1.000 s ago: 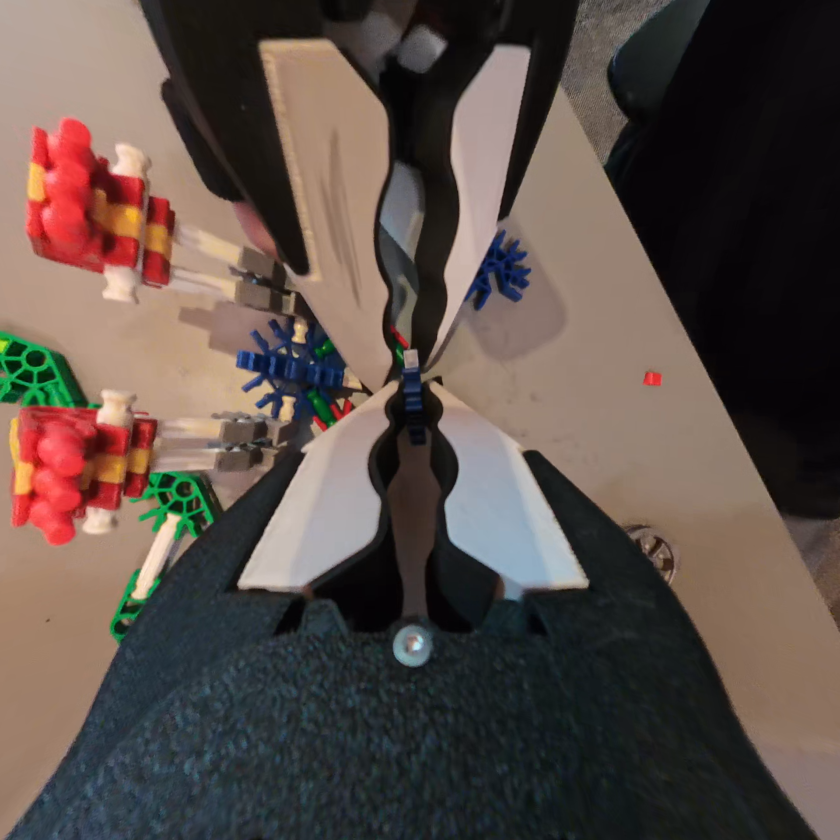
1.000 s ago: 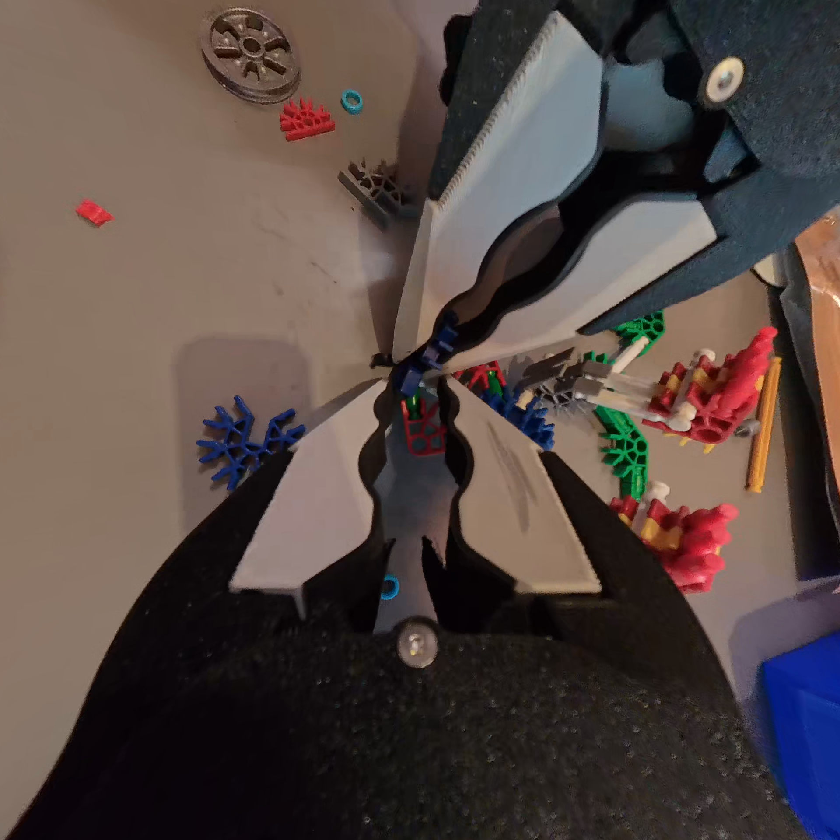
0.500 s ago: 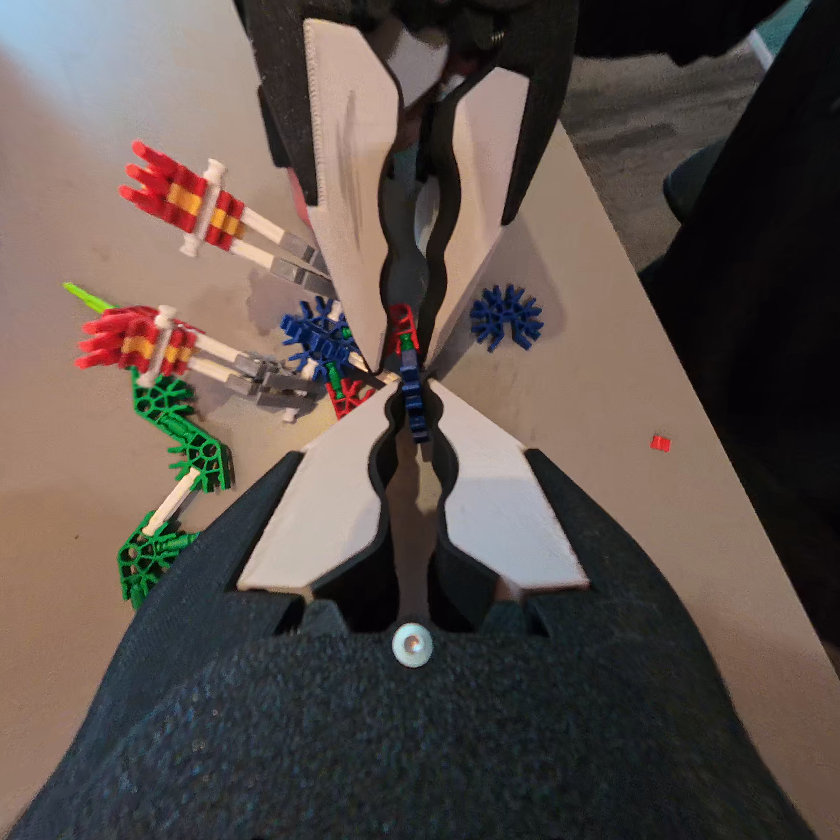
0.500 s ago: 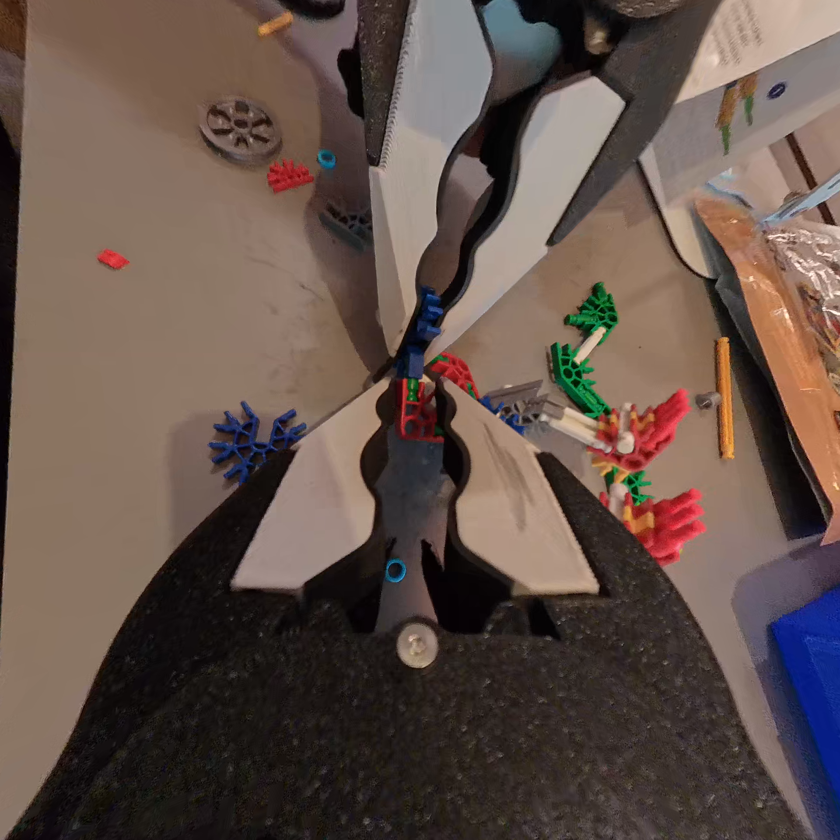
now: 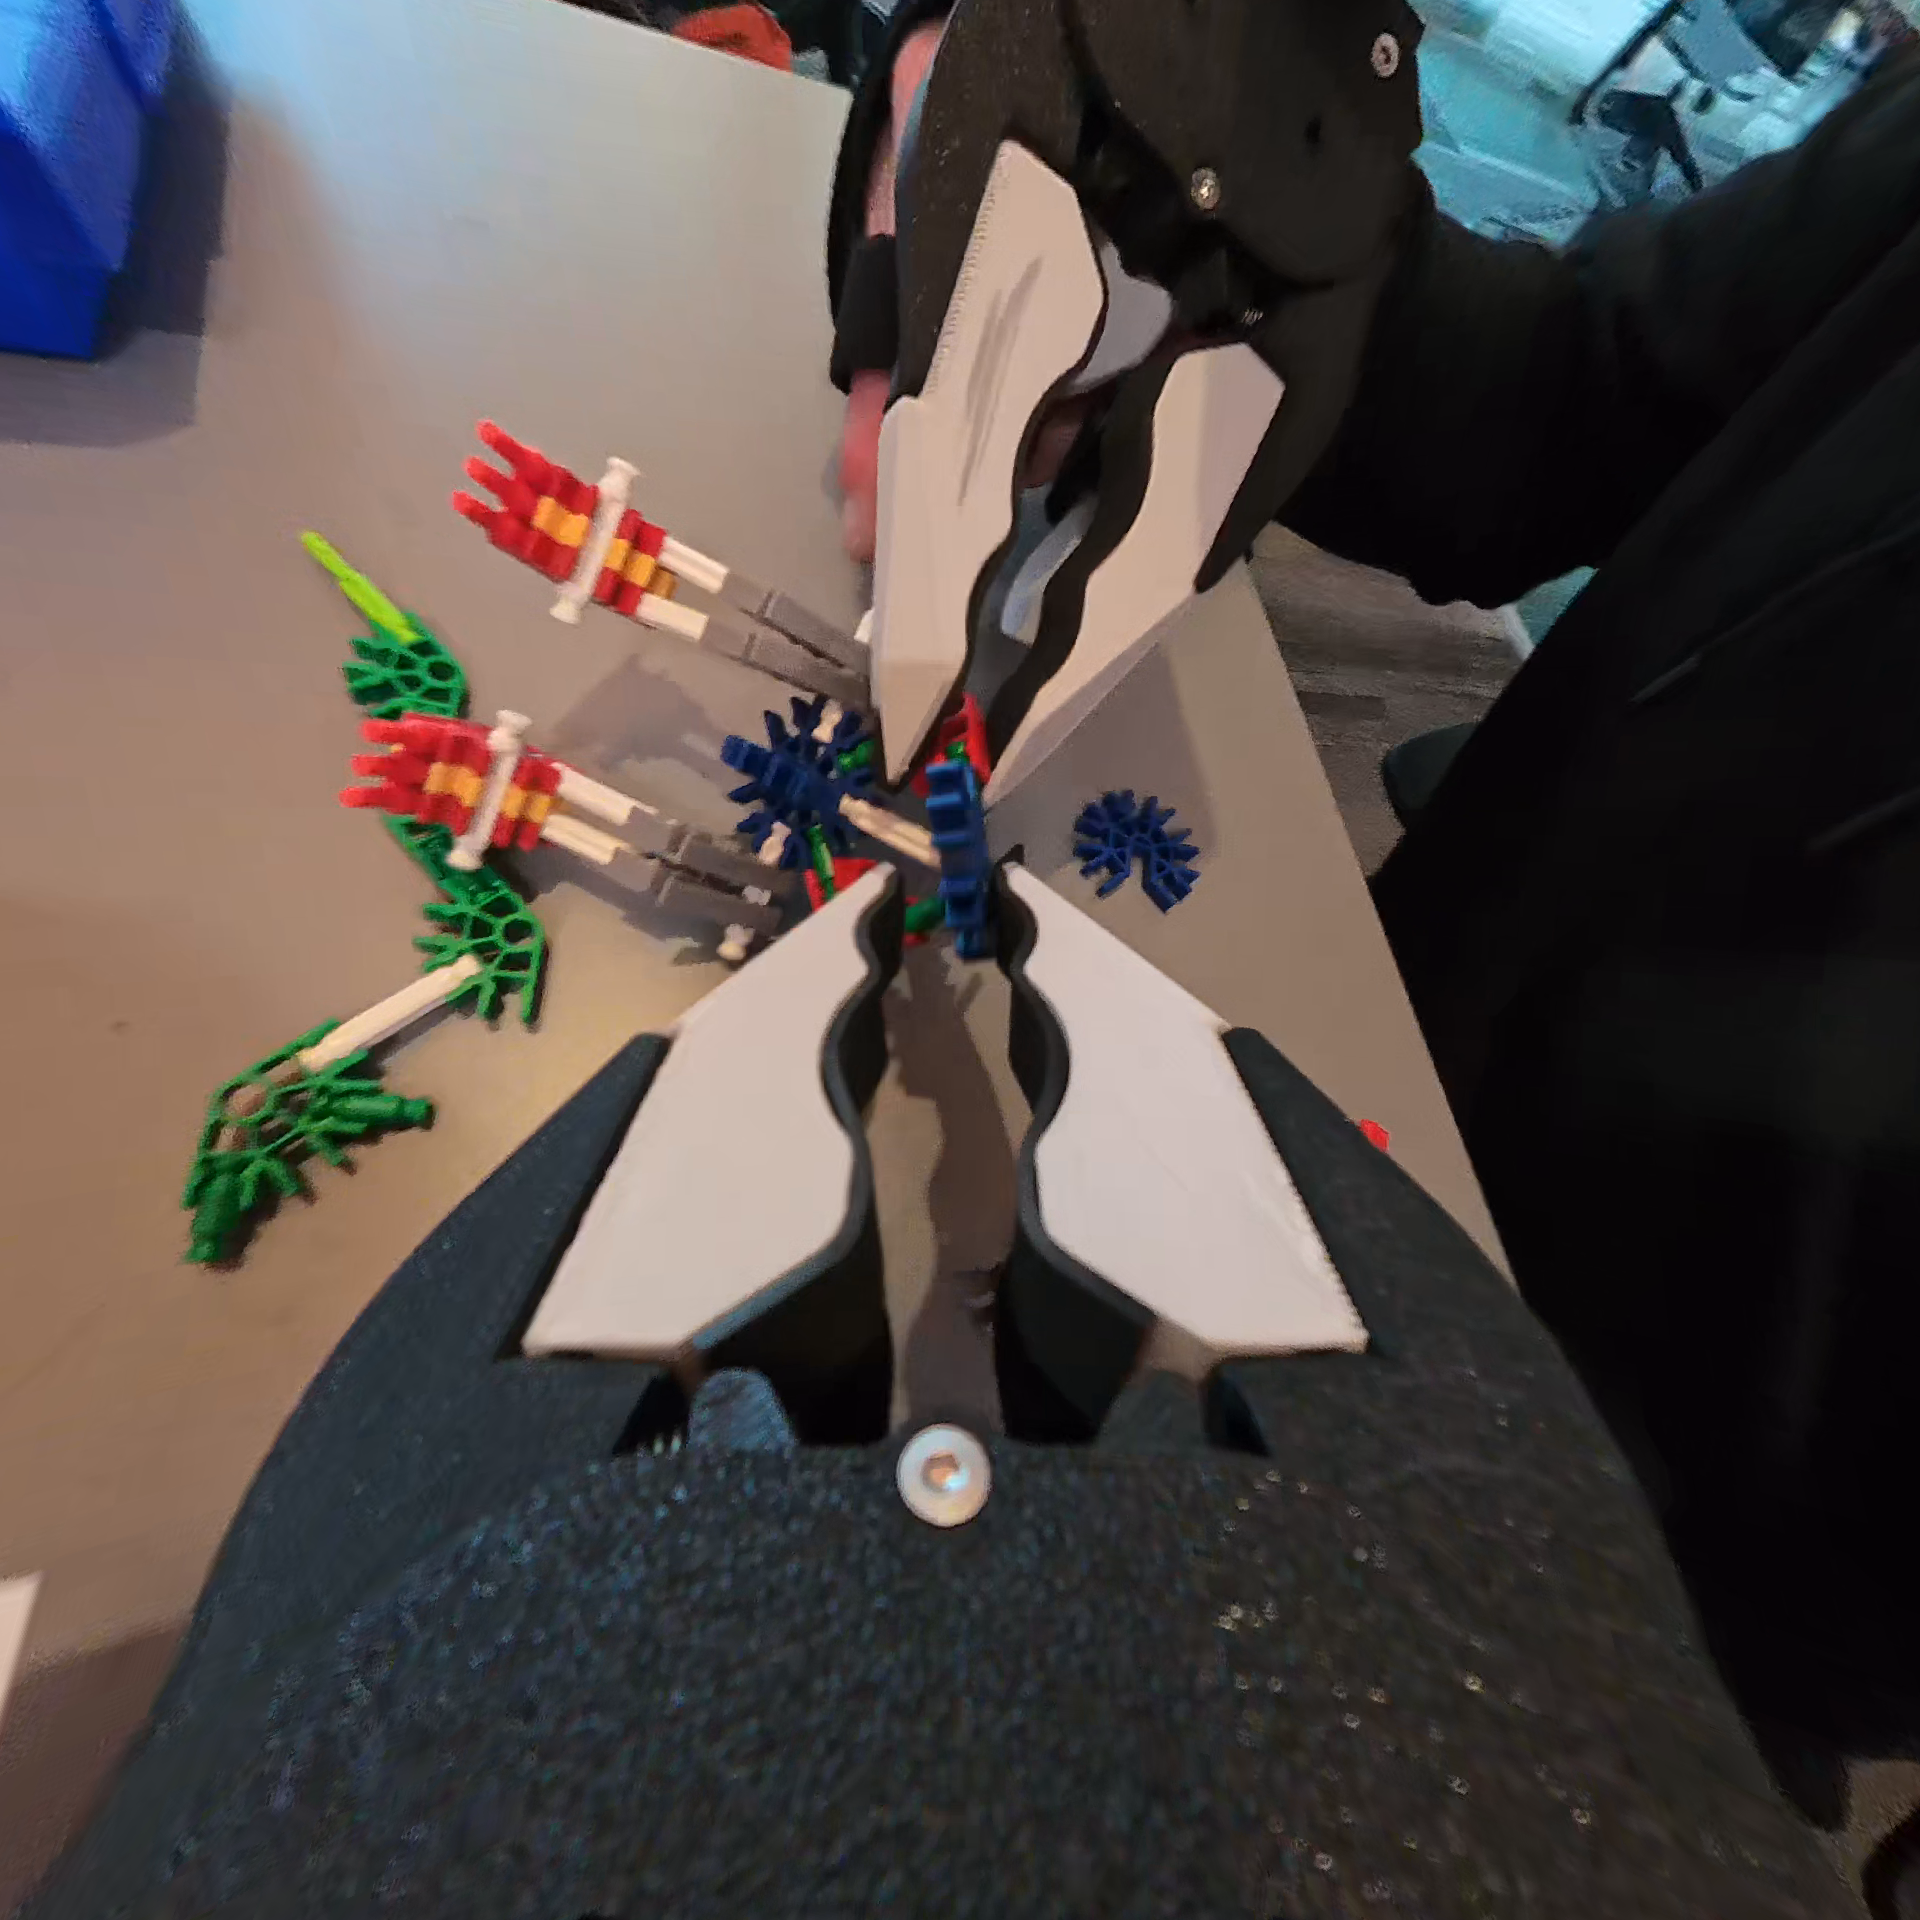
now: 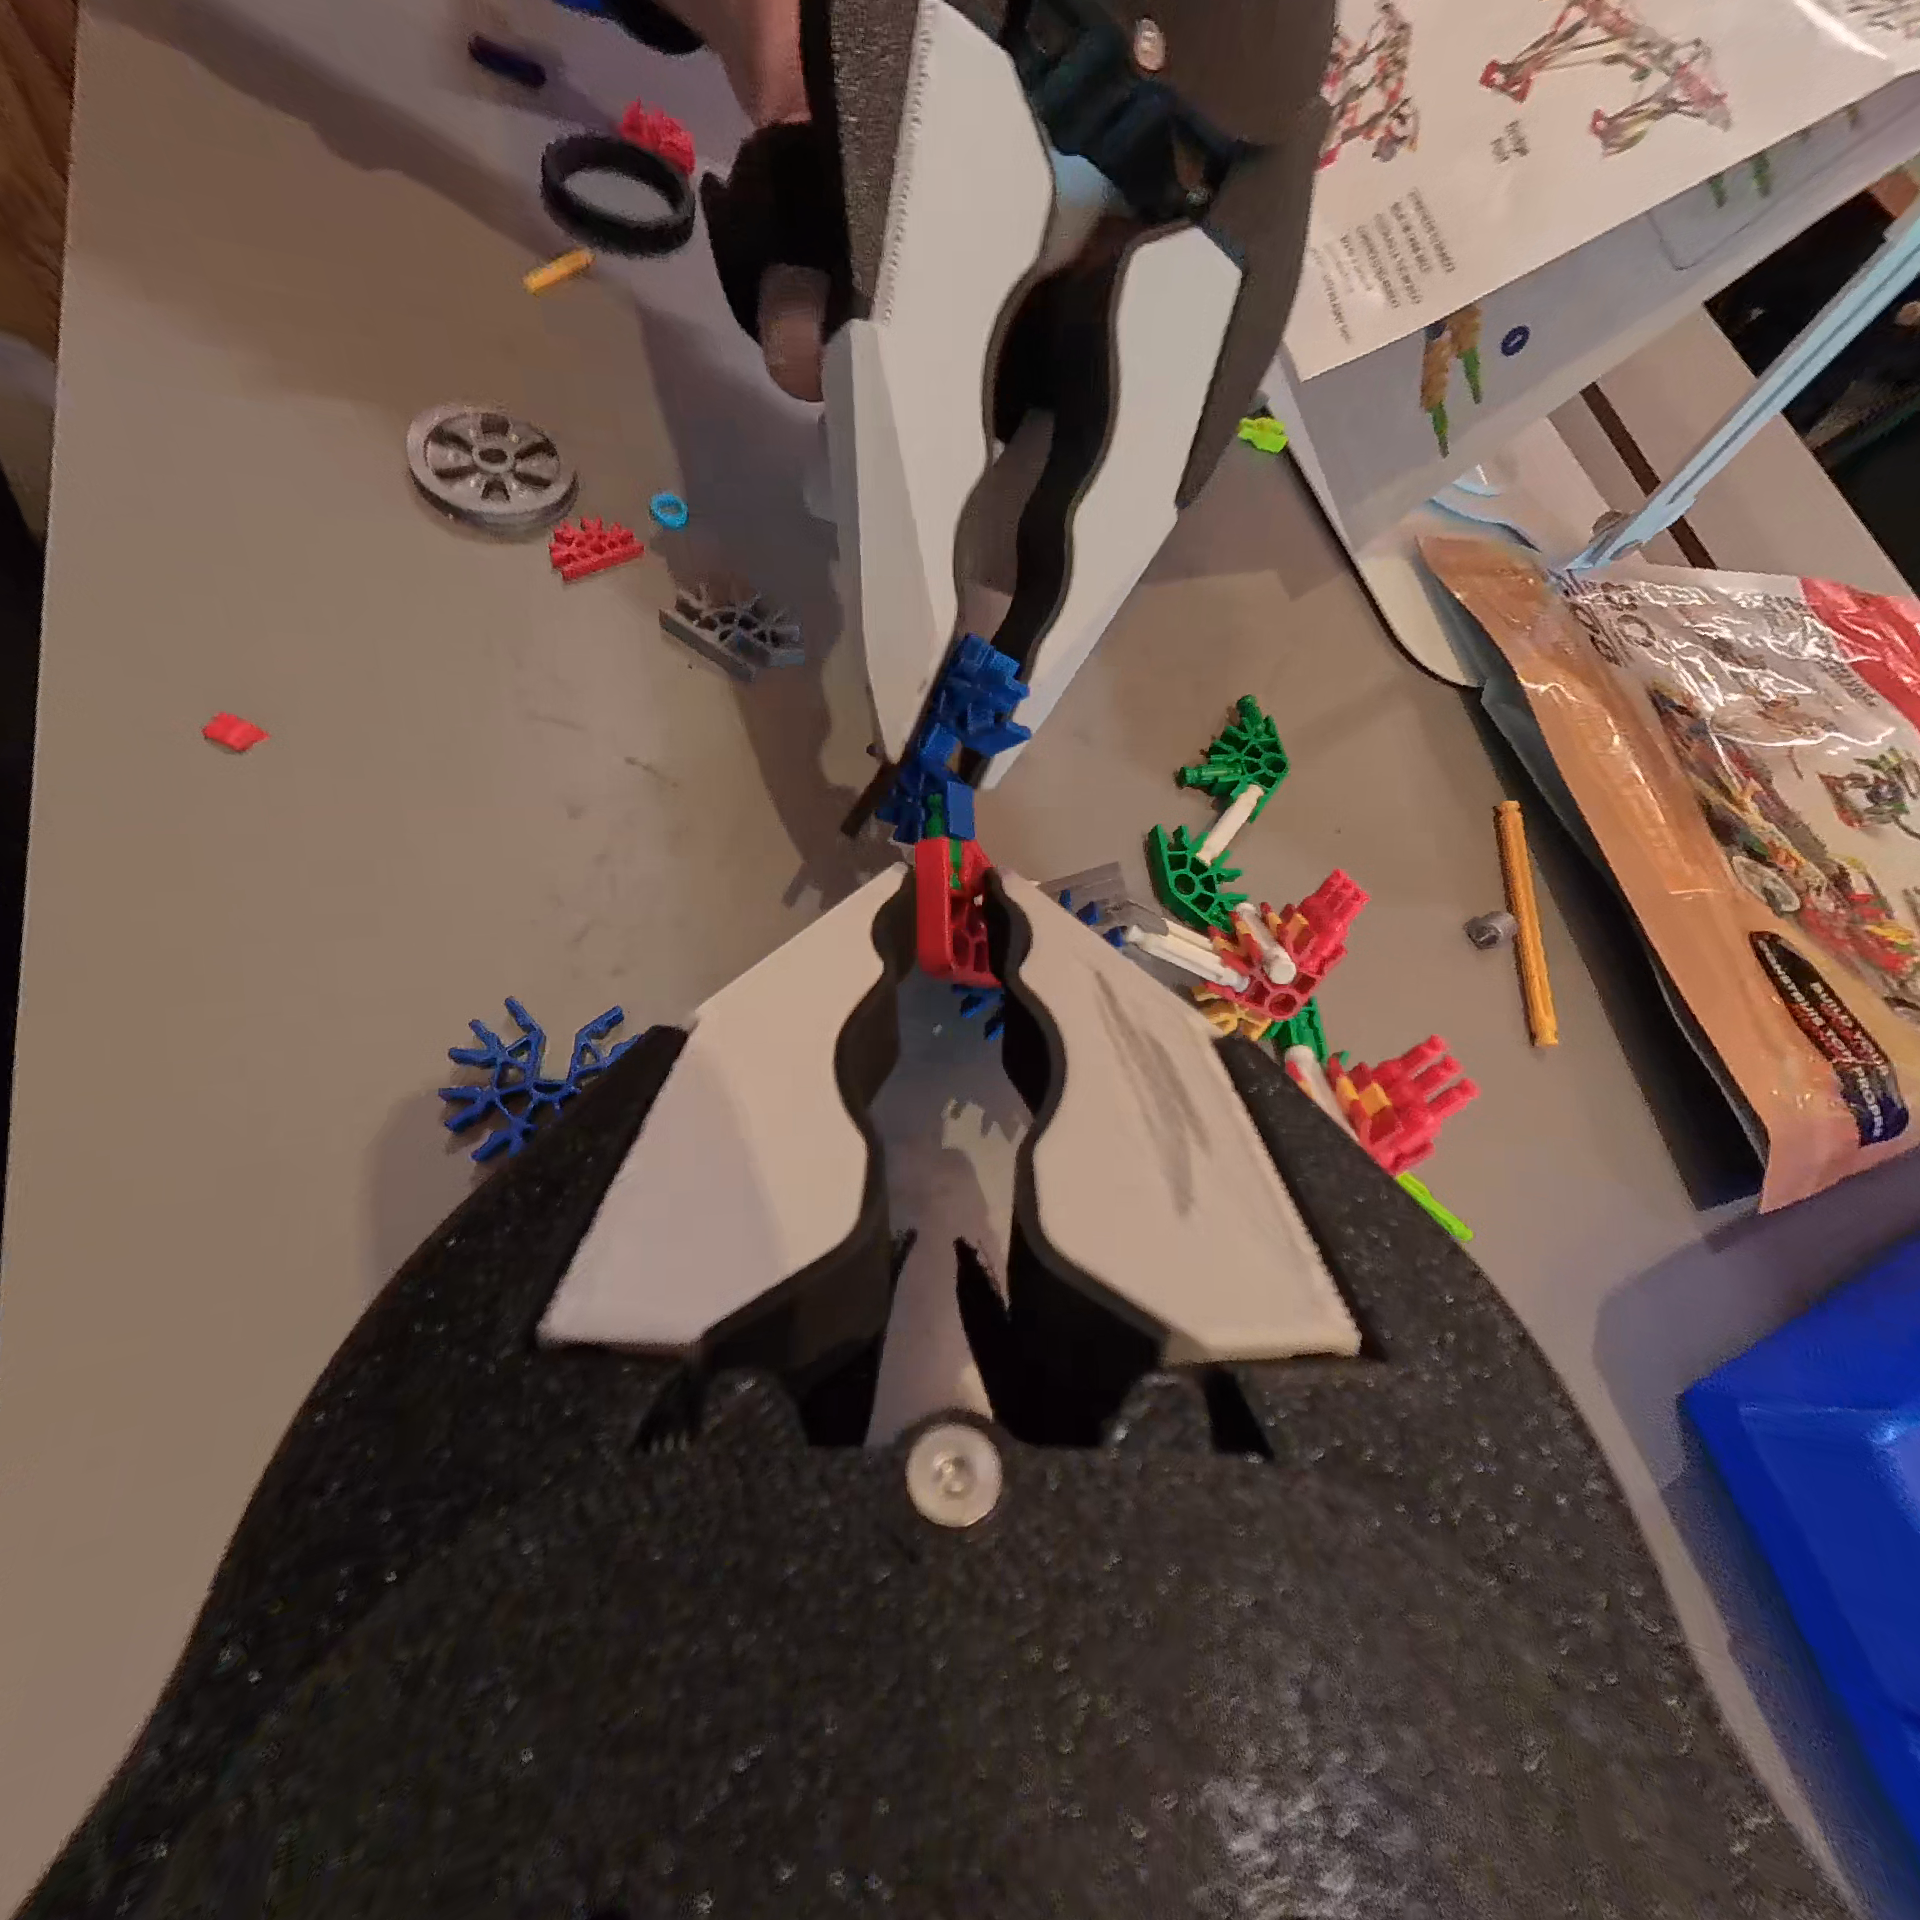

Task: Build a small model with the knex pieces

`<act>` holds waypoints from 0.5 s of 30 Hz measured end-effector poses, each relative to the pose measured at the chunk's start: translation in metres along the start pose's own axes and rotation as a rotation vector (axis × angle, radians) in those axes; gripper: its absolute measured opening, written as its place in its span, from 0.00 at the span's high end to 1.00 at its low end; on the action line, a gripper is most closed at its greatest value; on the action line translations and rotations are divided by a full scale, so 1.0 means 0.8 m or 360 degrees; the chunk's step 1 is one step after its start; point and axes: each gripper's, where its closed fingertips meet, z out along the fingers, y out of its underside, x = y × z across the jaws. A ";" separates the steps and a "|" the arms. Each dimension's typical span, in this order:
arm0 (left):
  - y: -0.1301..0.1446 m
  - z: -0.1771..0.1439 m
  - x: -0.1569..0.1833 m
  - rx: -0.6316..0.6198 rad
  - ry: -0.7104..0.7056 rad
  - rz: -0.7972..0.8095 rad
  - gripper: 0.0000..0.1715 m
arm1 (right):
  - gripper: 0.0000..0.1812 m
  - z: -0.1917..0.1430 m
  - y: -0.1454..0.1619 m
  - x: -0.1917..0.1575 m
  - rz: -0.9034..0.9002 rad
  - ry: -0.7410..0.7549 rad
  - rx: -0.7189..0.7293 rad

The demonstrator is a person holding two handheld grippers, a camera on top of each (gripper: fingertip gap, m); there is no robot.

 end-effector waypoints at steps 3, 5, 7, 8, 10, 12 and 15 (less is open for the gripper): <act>-0.006 -0.012 -0.001 0.0080 -0.0072 -0.0009 0.86 | 0.94 -0.004 -0.003 0.003 0.0063 -0.0024 0.0033; -0.008 -0.011 0.001 0.0106 -0.0113 0.0023 0.85 | 0.94 -0.003 -0.007 0.002 0.0072 -0.0040 0.0056; -0.009 -0.003 0.006 0.0109 -0.0117 0.0030 0.88 | 0.94 -0.001 -0.009 0.001 0.0061 -0.0039 0.0057; -0.009 0.000 0.004 0.0117 -0.0158 0.0042 0.93 | 0.95 0.000 -0.008 0.000 0.0062 -0.0035 0.0048; -0.007 0.002 0.002 0.0111 -0.0223 0.0052 0.94 | 0.94 0.002 -0.005 0.002 0.0079 -0.0016 0.0028; -0.009 0.001 0.002 0.0109 -0.0298 0.0088 0.96 | 0.95 0.003 -0.005 0.003 0.0119 -0.0002 0.0033; -0.004 0.002 -0.006 0.0015 -0.0530 0.0175 0.96 | 0.95 0.010 0.000 0.007 0.0132 0.0069 -0.0033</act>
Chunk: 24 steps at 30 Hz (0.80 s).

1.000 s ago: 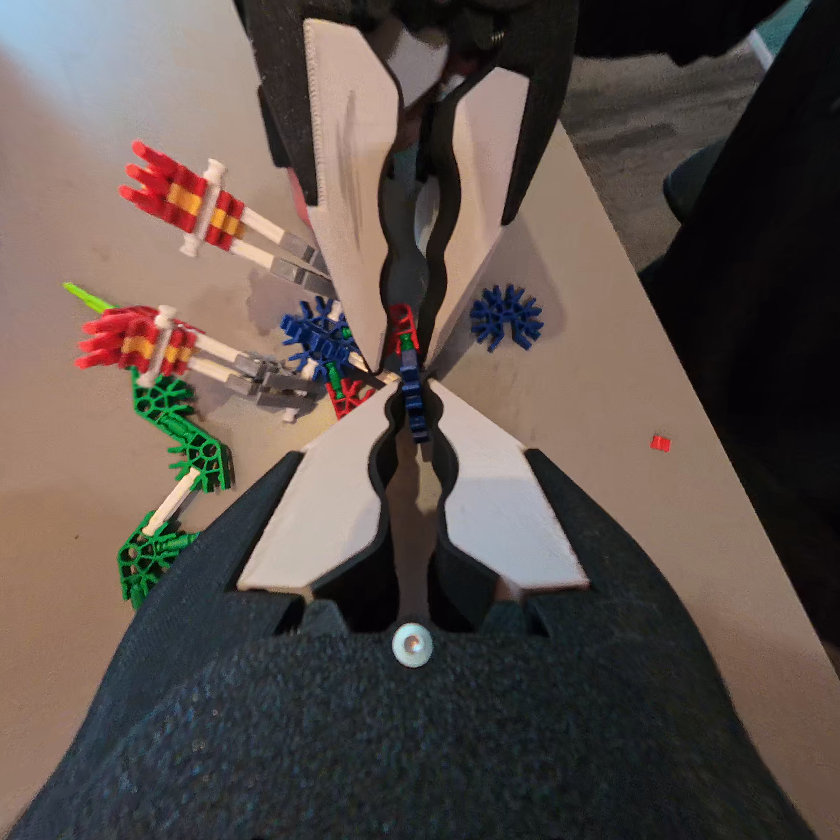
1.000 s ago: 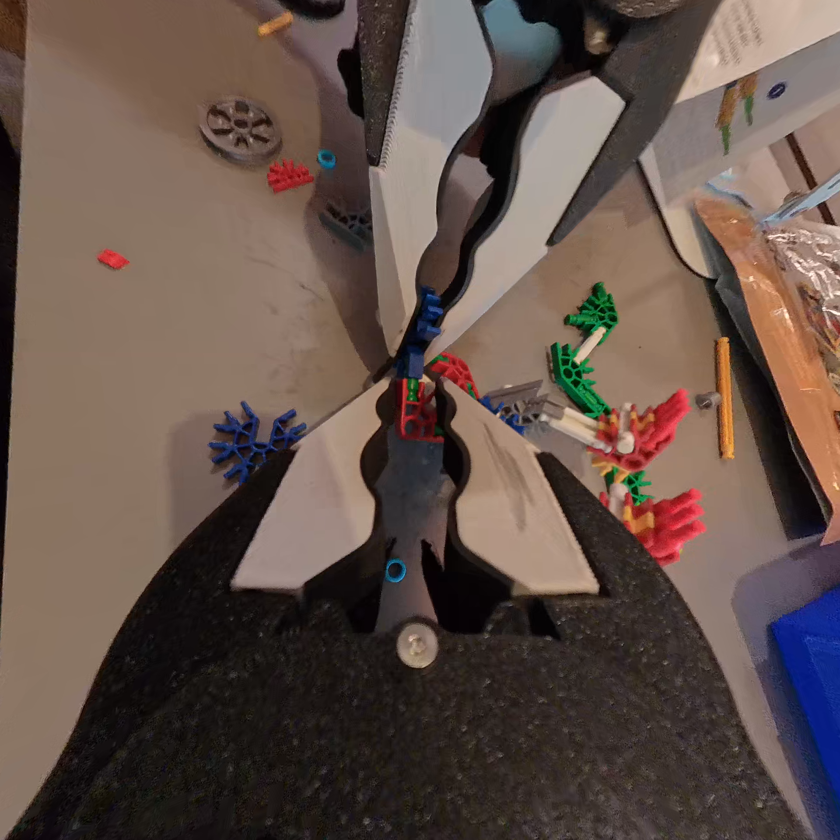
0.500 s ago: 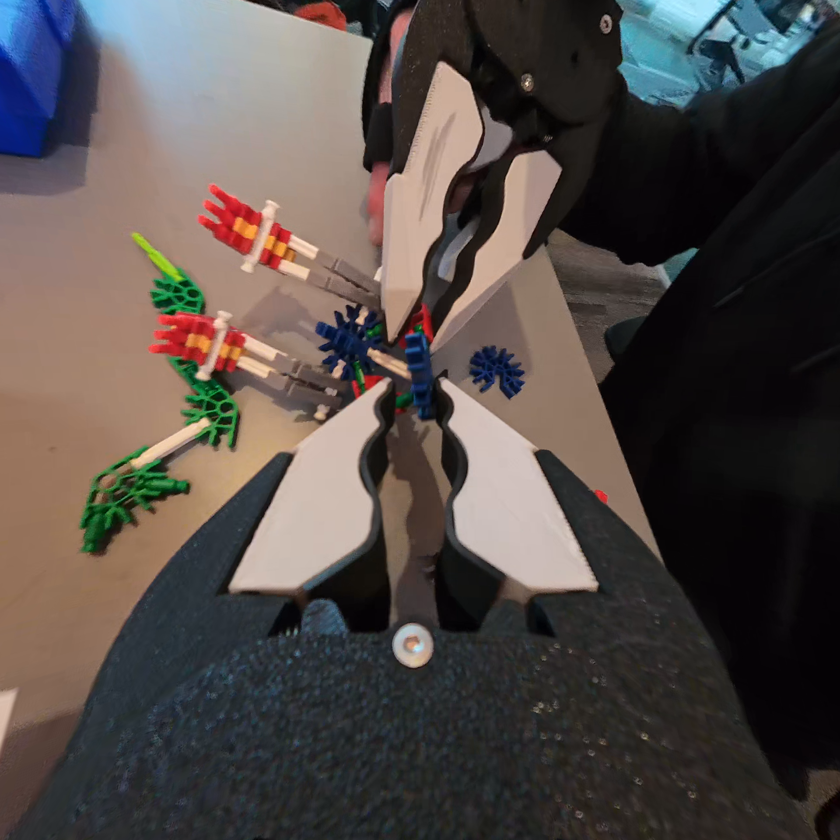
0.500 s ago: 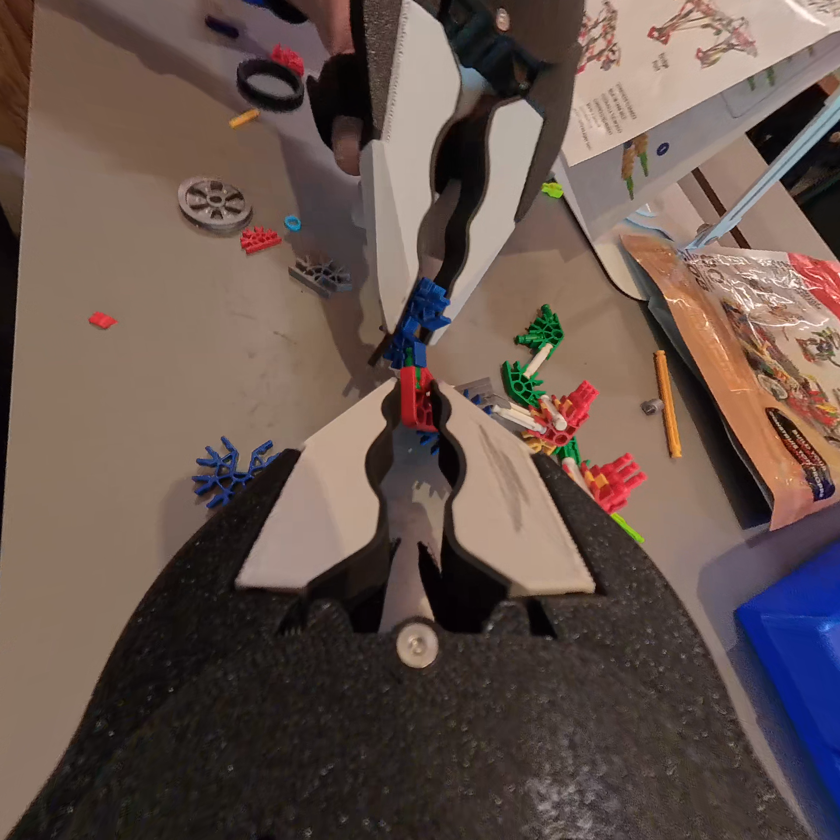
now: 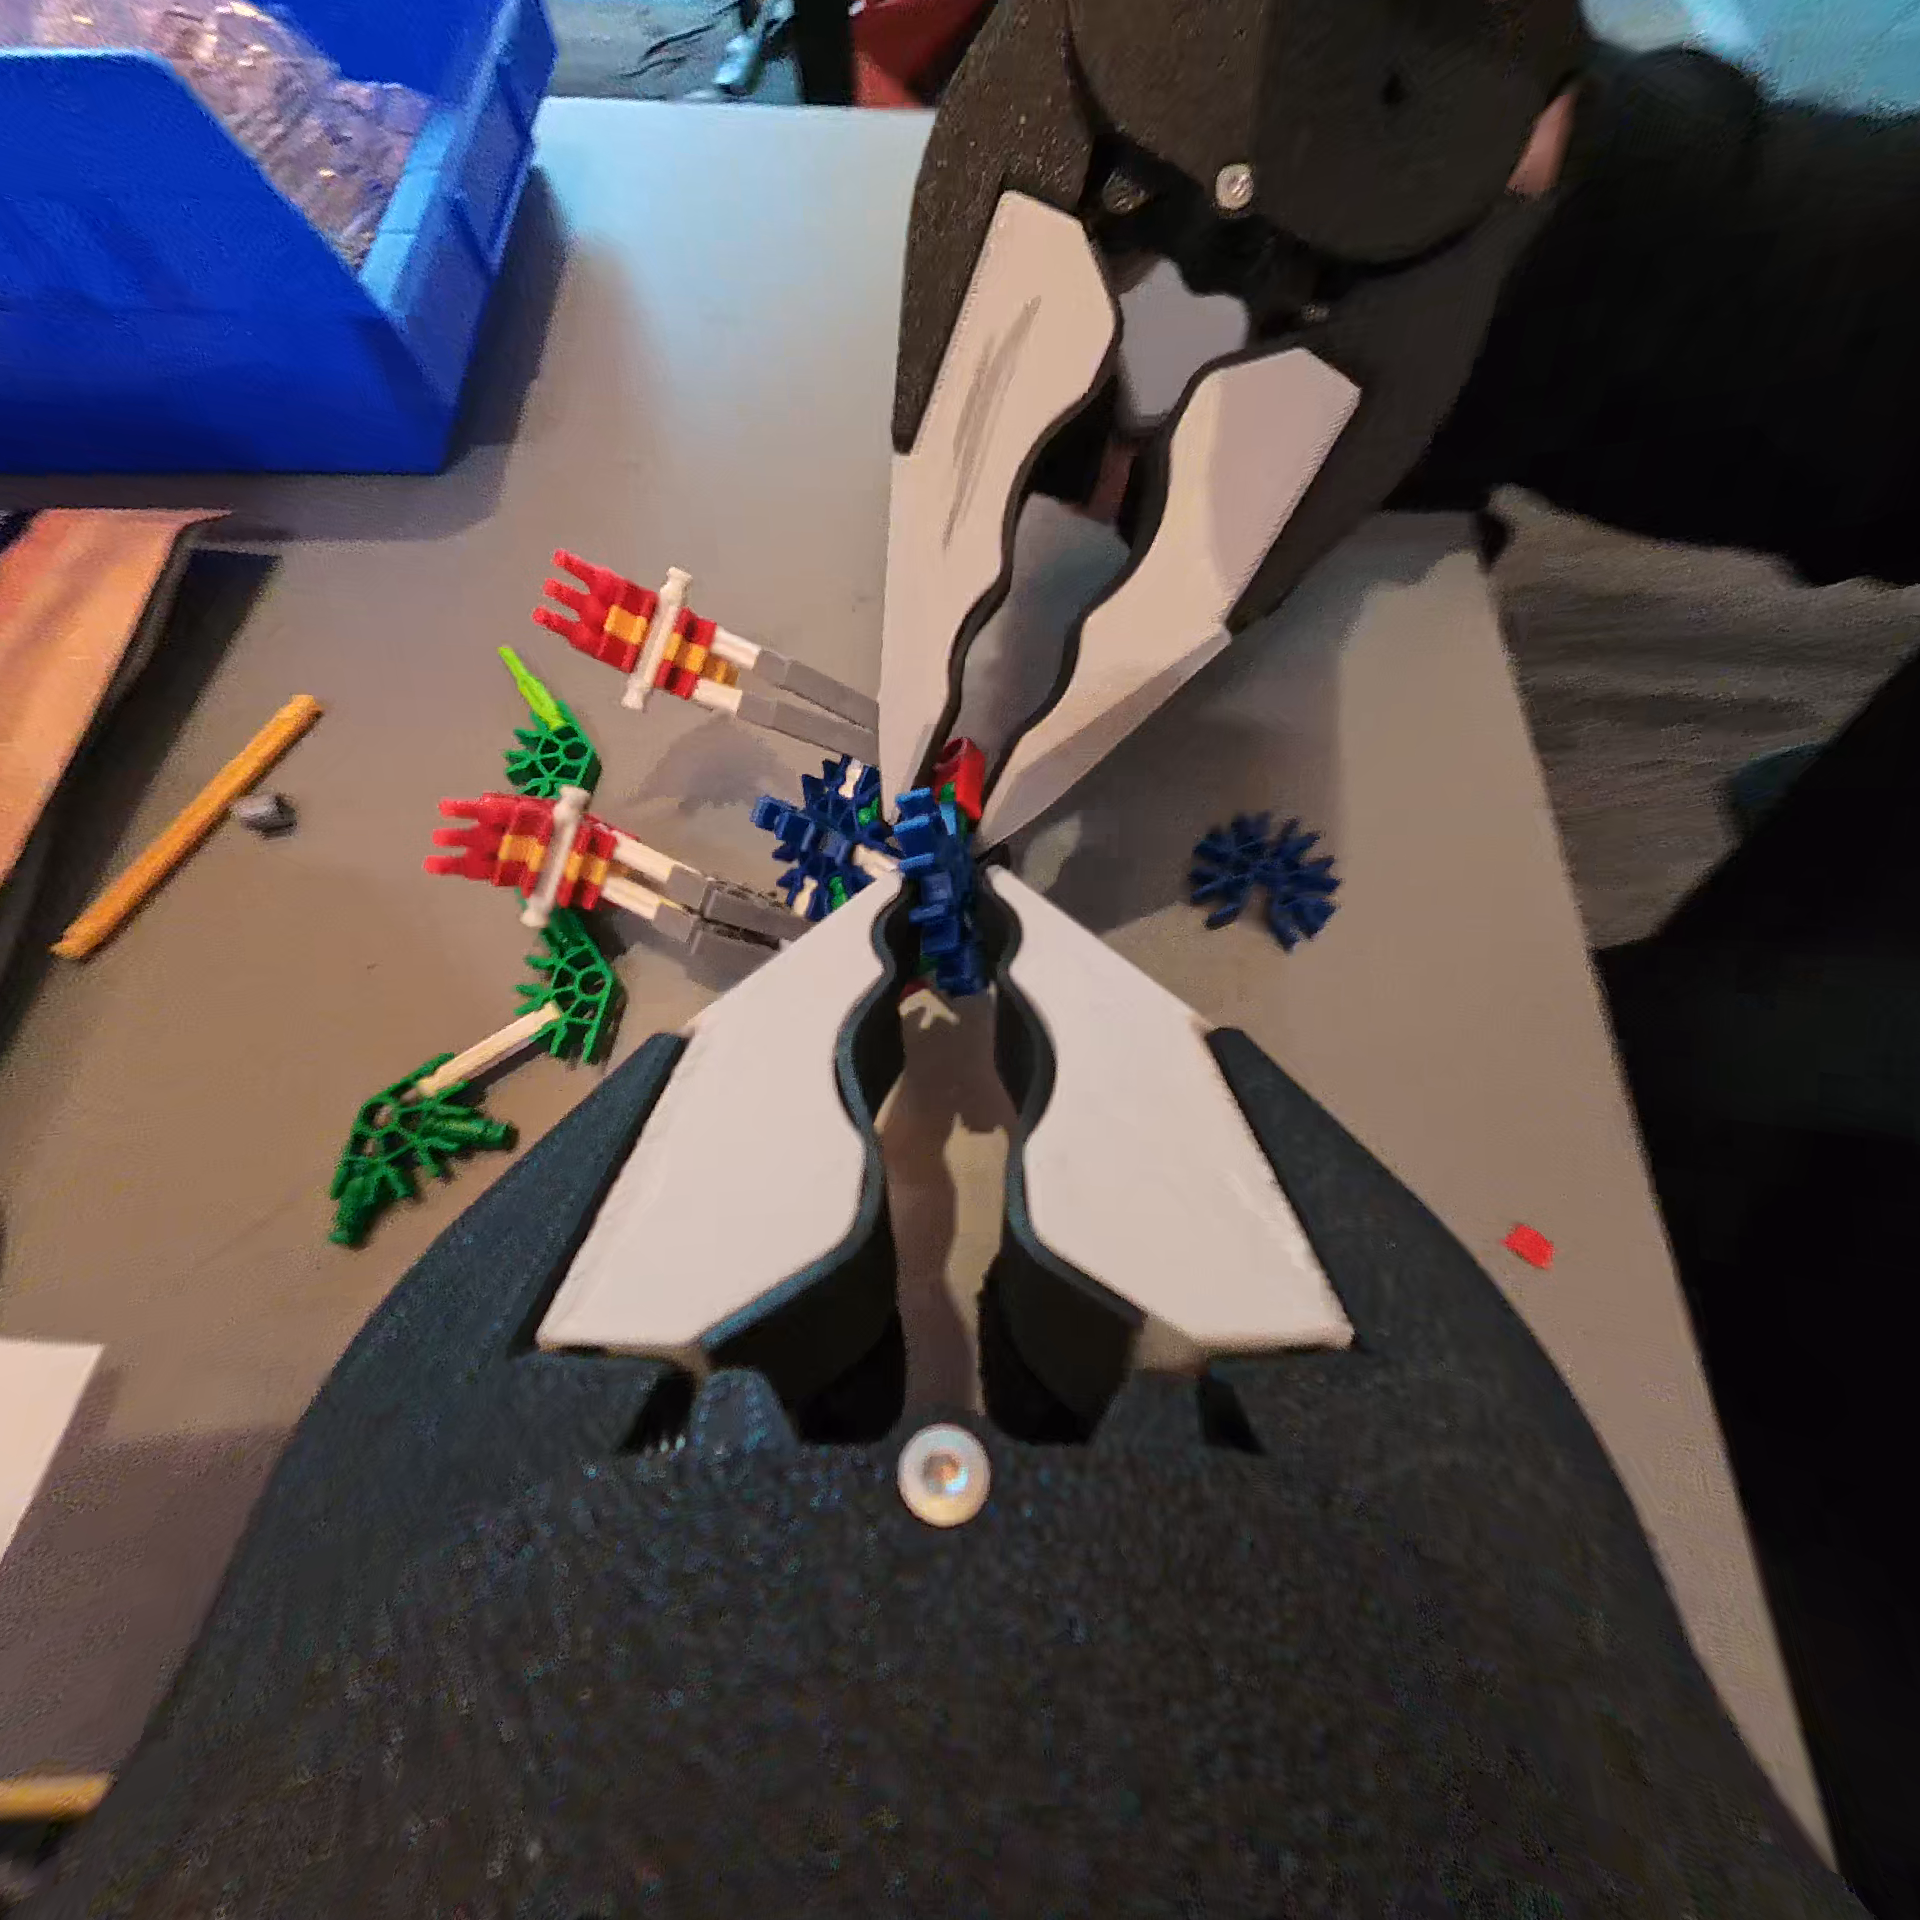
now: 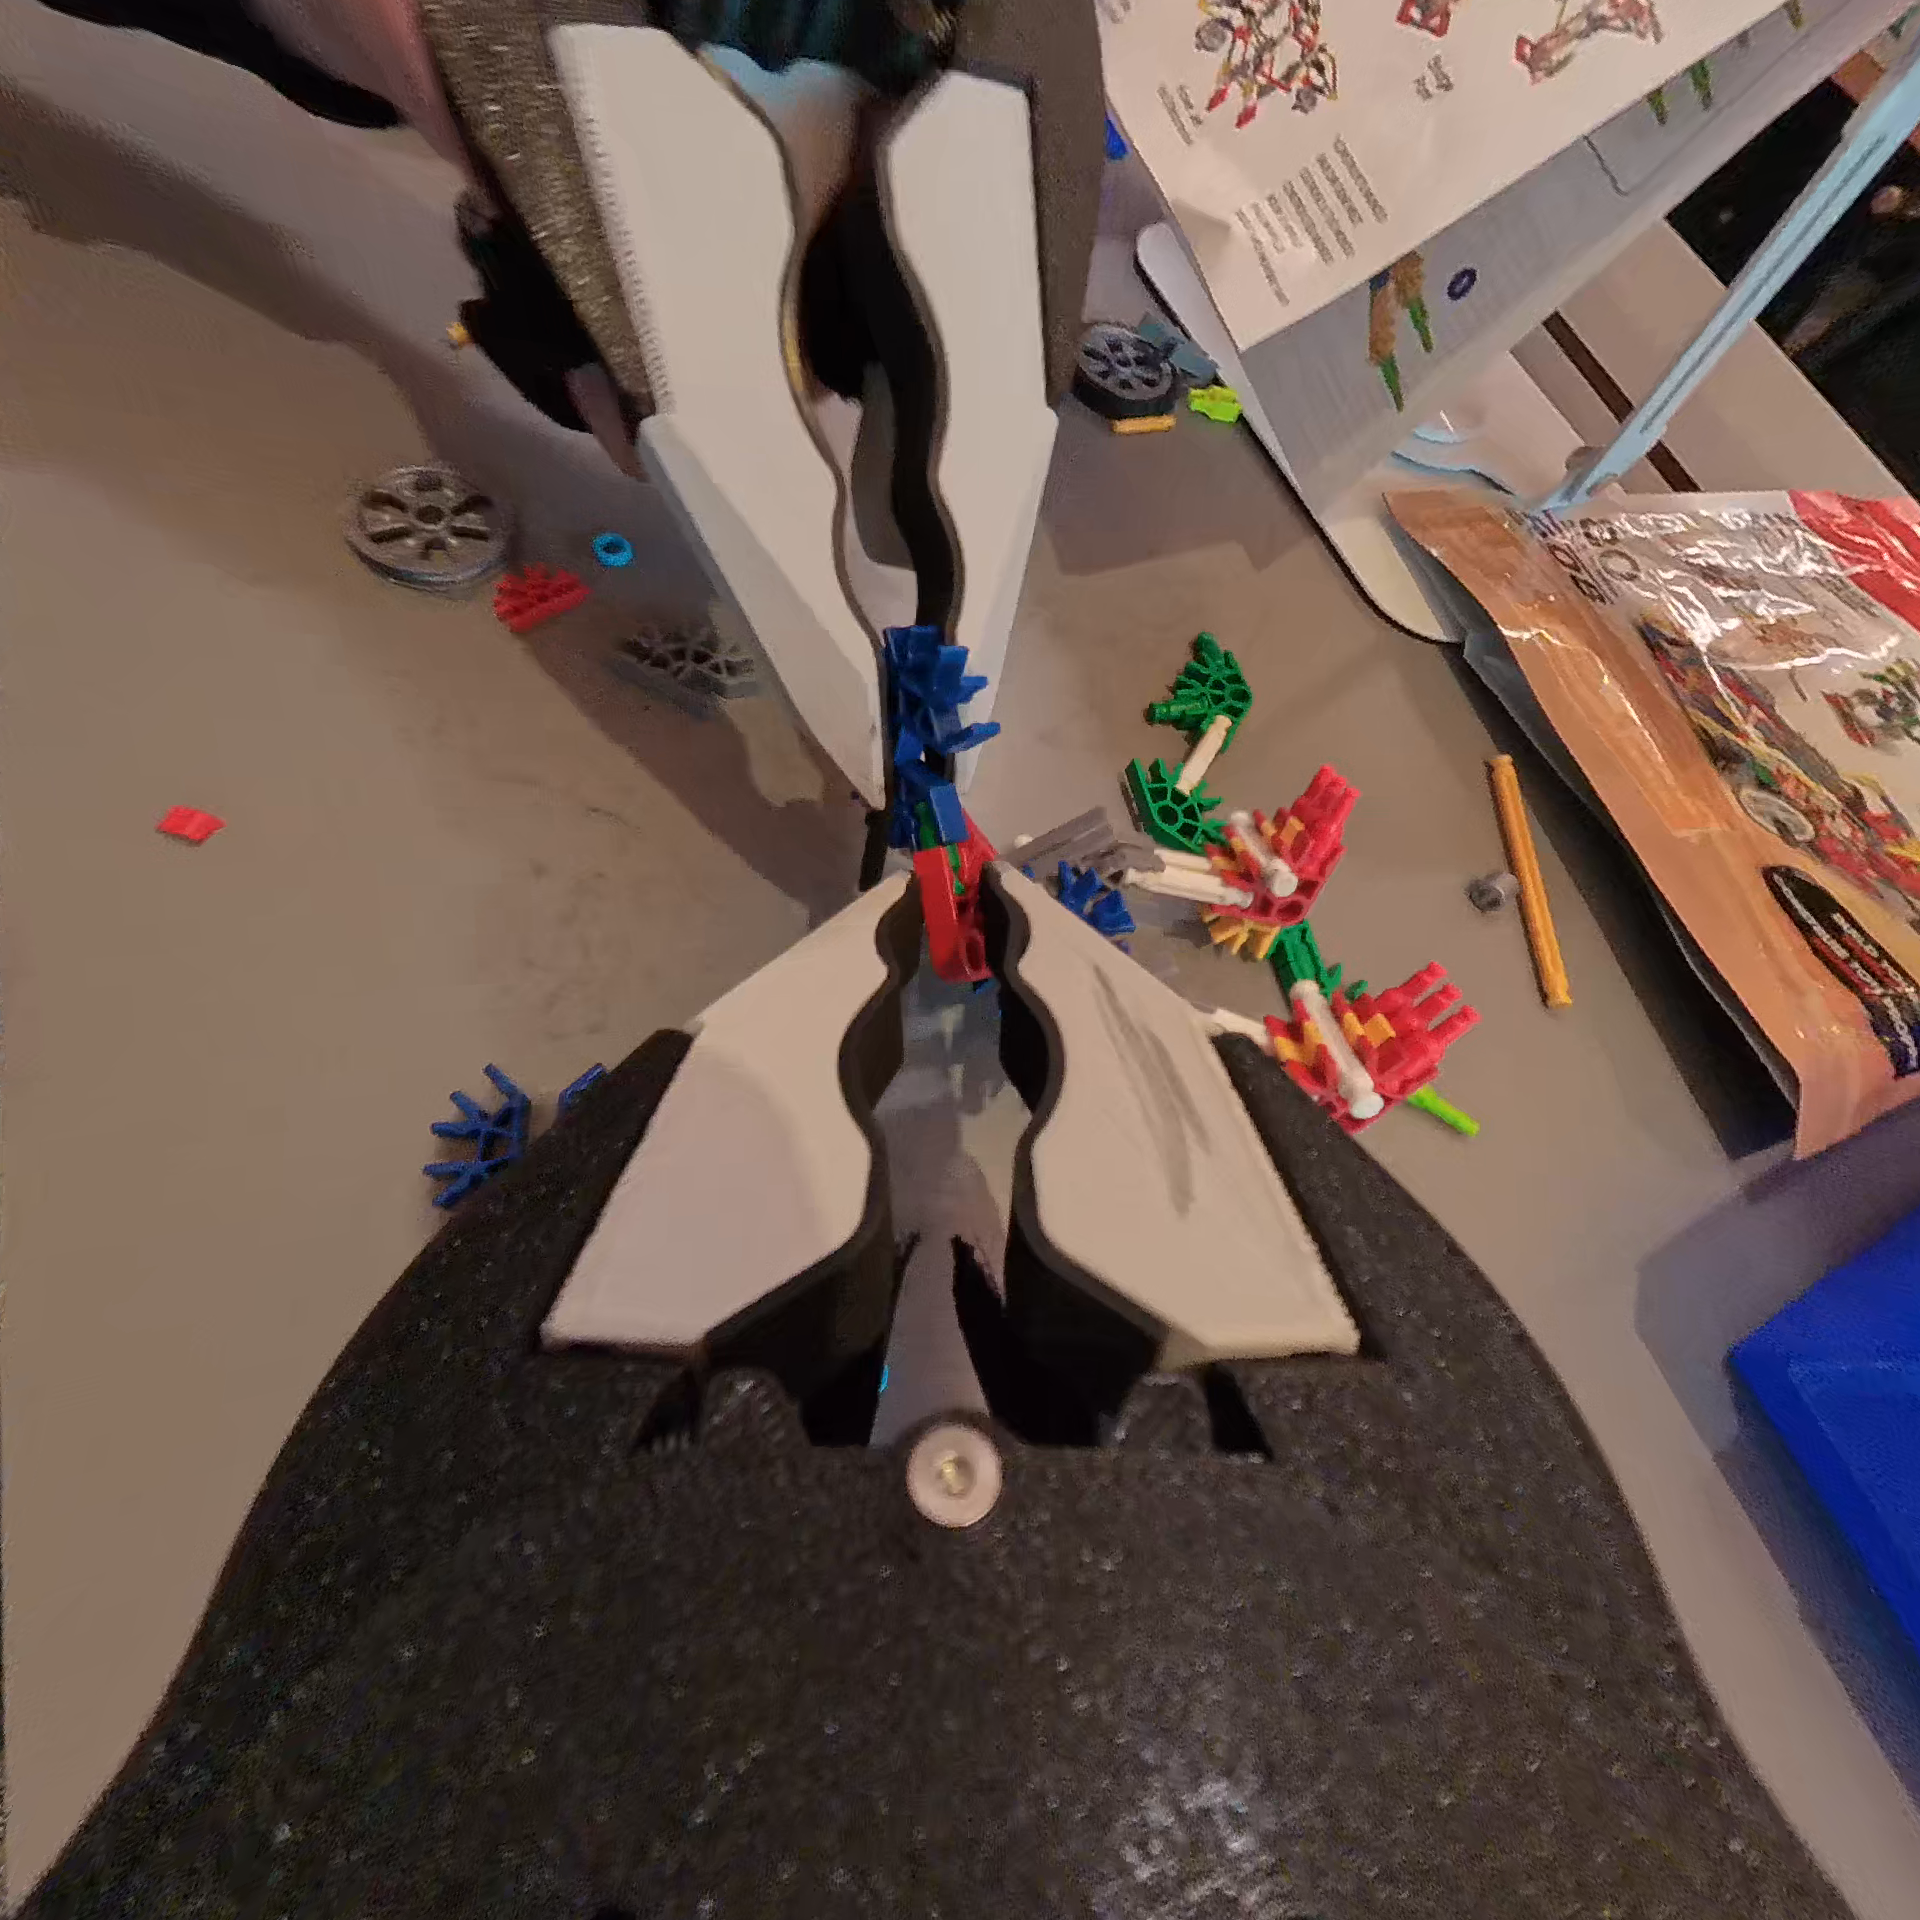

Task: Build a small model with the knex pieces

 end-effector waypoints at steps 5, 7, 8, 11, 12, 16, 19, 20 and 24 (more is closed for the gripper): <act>0.008 -0.001 -0.007 -0.0114 -0.0290 0.0170 0.97 | 0.95 0.010 0.001 0.001 0.0039 0.0059 -0.0040; 0.009 -0.003 -0.007 -0.0164 -0.0363 0.0288 0.97 | 0.95 0.011 0.000 0.000 0.0025 0.0062 -0.0027; 0.010 -0.005 -0.005 -0.0186 -0.0348 0.0313 0.97 | 0.95 0.012 -0.001 -0.002 0.0002 0.0050 -0.0011; 0.007 -0.013 0.004 -0.0161 -0.0262 0.0470 0.98 | 0.93 0.008 -0.011 -0.009 -0.0111 0.0006 0.0061; 0.007 -0.015 0.005 -0.0171 -0.0246 0.0479 0.99 | 0.92 0.006 -0.014 -0.011 -0.0147 -0.0004 0.0076; 0.008 -0.018 0.011 -0.0150 -0.0186 0.0493 0.99 | 0.91 0.004 -0.018 -0.016 -0.0334 0.0026 0.0088; 0.008 -0.023 0.014 -0.0062 -0.0148 0.0463 0.99 | 0.90 0.003 -0.023 -0.018 -0.0404 0.0078 0.0129; 0.008 -0.025 0.016 -0.0046 -0.0146 0.0483 0.98 | 0.90 0.001 -0.025 -0.020 -0.0406 0.0080 0.0147; 0.001 -0.032 0.018 0.0062 -0.0093 0.0348 0.98 | 0.87 -0.003 -0.035 -0.014 -0.0592 0.0275 0.0171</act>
